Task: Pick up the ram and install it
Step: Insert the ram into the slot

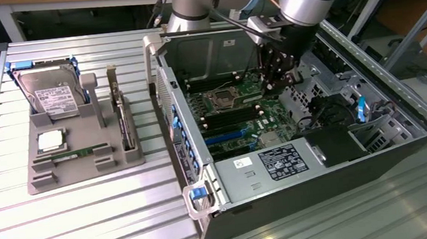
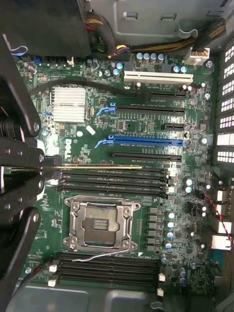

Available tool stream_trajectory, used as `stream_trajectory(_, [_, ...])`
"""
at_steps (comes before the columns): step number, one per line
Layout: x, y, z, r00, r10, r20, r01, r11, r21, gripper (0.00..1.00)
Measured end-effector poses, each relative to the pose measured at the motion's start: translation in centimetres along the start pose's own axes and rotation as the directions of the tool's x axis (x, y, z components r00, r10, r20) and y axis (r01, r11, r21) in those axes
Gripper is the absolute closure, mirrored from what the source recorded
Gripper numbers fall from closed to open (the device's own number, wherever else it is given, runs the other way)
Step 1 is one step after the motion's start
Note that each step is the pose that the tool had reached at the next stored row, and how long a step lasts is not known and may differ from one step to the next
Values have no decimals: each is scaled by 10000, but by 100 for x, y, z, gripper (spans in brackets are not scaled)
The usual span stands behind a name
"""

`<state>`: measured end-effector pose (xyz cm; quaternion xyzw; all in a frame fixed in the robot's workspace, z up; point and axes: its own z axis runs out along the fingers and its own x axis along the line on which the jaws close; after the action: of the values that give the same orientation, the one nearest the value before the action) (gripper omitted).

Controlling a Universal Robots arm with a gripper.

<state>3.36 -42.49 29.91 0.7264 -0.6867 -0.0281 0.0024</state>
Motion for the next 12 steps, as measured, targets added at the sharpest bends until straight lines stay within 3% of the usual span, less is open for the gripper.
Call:
stream_trajectory(6, [-1,19,19,10000,2,0,-2,10000,0,87])
stream_trajectory(12, [-4,99,43,10000,0,0,0,10000,0,87])
